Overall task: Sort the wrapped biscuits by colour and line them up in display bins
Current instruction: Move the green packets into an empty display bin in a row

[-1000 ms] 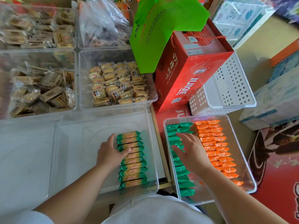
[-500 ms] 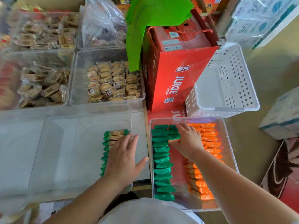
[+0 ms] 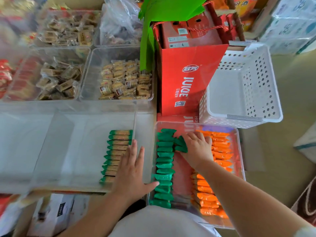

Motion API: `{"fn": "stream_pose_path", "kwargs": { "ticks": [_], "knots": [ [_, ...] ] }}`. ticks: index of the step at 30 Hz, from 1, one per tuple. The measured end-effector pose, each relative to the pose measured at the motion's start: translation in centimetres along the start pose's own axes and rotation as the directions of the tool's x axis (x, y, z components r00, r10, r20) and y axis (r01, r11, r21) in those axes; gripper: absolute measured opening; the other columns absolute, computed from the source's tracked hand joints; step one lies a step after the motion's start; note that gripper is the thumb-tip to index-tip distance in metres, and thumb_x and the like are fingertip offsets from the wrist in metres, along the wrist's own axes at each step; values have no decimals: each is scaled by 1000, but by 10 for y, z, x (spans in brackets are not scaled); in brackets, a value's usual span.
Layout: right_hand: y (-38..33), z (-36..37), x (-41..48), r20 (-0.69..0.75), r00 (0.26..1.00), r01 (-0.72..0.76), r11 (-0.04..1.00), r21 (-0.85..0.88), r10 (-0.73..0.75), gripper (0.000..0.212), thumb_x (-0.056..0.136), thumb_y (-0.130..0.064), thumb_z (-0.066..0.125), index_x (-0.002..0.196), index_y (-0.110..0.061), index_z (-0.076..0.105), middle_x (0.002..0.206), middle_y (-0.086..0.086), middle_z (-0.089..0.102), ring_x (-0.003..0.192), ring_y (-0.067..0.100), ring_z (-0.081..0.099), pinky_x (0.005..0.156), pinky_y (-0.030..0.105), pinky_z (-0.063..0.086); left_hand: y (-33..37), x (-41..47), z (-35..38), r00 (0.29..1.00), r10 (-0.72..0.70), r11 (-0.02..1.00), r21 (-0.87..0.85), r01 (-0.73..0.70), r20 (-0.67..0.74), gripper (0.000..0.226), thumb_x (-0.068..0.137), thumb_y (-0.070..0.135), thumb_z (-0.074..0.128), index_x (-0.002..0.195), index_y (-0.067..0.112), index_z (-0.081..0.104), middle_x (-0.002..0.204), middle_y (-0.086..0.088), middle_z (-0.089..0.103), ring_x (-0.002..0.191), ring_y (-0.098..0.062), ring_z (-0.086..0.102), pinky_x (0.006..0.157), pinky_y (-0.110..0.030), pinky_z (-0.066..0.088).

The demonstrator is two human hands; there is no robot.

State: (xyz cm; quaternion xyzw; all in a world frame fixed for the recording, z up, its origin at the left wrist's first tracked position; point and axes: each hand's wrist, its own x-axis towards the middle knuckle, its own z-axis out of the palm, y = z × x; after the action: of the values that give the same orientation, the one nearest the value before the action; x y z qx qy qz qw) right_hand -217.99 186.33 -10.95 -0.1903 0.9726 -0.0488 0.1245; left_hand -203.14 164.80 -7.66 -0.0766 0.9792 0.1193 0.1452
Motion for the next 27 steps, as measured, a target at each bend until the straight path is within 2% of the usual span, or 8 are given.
{"fn": "stream_pose_path", "kwargs": {
  "ticks": [3,9,12,14,16,19,23,27],
  "knots": [
    [10,-1,-6,-34,999,13,999,35,-11,57,75,-56,71,125,-30,61,122,-9,60,124,23,45,103,49,29,1,0,-3,999,-11,1000,2,11,32,122,76,86,46,152,26,-28,152,0,-50,145,-23,-36,116,-40,-16],
    [13,-20,-28,-190,981,5,959,285,51,56,67,-58,80,114,-32,63,108,-12,61,107,20,55,91,44,44,-1,0,-3,999,-12,1000,-21,13,35,113,75,86,42,160,31,-9,160,1,-37,152,-26,-23,118,-42,-14],
    [7,-38,-40,-202,974,41,801,597,101,59,63,-56,85,109,-26,64,100,-13,58,88,6,58,79,26,50,-2,0,-9,999,5,999,-52,-2,50,115,69,92,40,158,39,-10,161,3,-34,153,-27,-21,120,-45,-13],
    [-3,-54,-50,-215,967,49,727,684,137,60,58,-59,78,107,-28,64,98,-16,59,89,-1,57,77,9,42,-4,-1,-16,998,42,995,-98,-37,46,117,65,94,42,157,43,-9,163,6,-27,153,-26,-20,123,-49,-9],
    [-16,-71,-59,-200,964,32,665,746,177,57,54,-54,78,105,-31,64,99,-18,63,92,-3,58,76,4,40,-7,-1,-29,995,100,976,-194,-96,9,116,63,93,48,158,45,1,167,9,-14,154,-25,-13,125,-53,-1],
    [-33,-87,-69,-98,978,-11,512,859,185,55,57,-29,92,105,-32,66,99,-9,71,94,7,66,80,16,50,-15,3,-49,981,185,934,-297,-196,-68,118,61,94,52,158,43,8,169,9,0,155,-20,-6,125,-51,8],
    [-71,-101,-76,58,998,-63,308,949,26,57,58,-20,90,109,-30,69,106,4,74,99,24,70,91,46,55,-26,11,-87,940,327,802,-496,-333,-101,114,64,83,68,154,47,8,158,24,17,144,3,12,122,-26,13],
    [-120,-95,-70,114,993,-112,290,950,10,66,56,-21,91,117,-17,66,106,11,73,100,34,71,93,57,54,-48,19,-104,895,444,659,-663,-355,-38,79,73,47,86,140,44,45,133,26,57,120,7,52,103,-26,47]
  ]
}}
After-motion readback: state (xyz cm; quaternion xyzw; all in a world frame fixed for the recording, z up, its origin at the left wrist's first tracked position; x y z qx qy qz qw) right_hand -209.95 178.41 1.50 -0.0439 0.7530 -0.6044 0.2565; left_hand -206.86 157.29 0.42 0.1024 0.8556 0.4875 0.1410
